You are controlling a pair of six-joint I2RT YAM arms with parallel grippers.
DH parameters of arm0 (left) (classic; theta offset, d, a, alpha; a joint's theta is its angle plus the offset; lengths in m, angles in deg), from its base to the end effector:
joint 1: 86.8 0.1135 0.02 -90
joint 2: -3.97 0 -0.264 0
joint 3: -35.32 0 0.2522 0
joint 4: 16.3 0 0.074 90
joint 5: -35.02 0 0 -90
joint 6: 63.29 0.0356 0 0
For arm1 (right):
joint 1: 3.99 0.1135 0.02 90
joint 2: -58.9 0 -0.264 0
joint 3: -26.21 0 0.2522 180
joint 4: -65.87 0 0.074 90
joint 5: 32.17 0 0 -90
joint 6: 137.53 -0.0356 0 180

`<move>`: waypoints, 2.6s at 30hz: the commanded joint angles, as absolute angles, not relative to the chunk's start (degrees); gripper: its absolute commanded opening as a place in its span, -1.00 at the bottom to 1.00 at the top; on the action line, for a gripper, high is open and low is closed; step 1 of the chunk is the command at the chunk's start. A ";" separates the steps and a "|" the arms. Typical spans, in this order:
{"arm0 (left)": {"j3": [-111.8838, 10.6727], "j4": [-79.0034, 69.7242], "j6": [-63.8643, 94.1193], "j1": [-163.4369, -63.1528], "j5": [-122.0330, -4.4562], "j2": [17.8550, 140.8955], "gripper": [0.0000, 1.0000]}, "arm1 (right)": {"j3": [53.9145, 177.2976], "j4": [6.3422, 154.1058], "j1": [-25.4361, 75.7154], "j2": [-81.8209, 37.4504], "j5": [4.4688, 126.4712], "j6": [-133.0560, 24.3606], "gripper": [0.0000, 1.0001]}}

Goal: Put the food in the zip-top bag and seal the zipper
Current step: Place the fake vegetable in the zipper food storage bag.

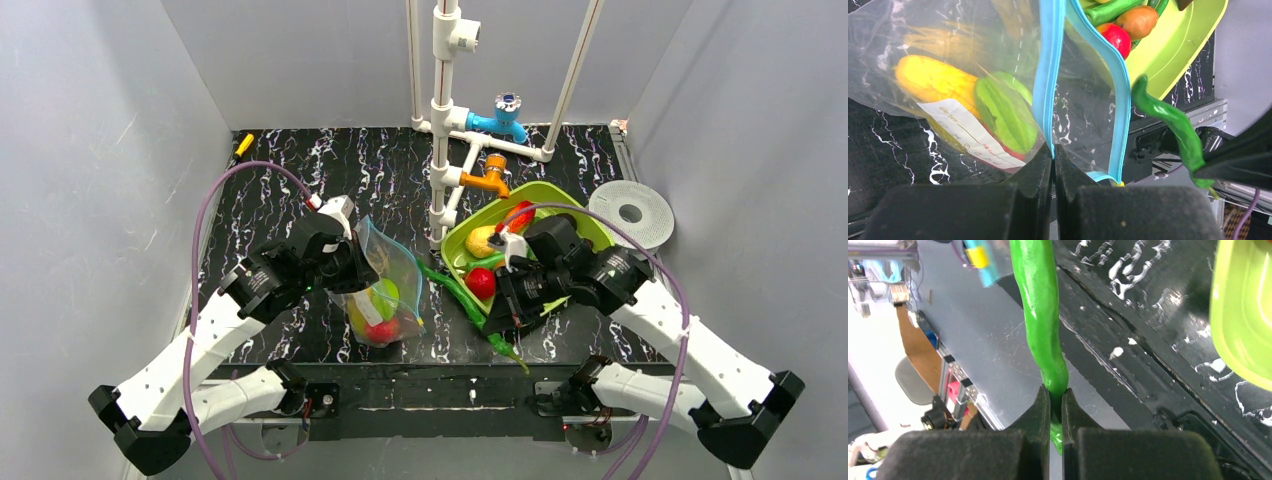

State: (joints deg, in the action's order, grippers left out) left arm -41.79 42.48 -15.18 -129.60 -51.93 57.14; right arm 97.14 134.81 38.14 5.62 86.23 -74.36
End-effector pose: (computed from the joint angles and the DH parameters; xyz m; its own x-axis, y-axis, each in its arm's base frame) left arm 0.1349 -0.1224 0.3646 -0.7437 -0.2201 -0.6313 0.2013 0.8267 -0.5254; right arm 0.1135 0.1255 0.3194 -0.8823 -0.2627 -0.3905 -0.4622 0.6403 0.6134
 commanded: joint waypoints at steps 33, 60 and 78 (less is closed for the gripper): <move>-44.59 41.53 -13.79 -129.26 -56.97 55.86 -1.00 | 148.50 156.55 52.53 -34.82 76.19 -76.07 -0.97; -43.68 39.77 -14.53 -129.26 -61.72 55.69 -1.00 | 158.14 140.07 51.34 -48.57 85.19 -81.92 -0.97; -44.73 39.78 -11.97 -129.25 -67.53 57.66 -1.00 | 161.22 149.35 51.46 -49.63 82.46 -56.97 -0.17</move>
State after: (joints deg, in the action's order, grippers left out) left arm -43.01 40.66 -12.80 -129.01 -64.28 58.14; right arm 159.82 151.42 51.56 -49.35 82.91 -62.01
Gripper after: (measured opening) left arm 0.012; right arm 0.314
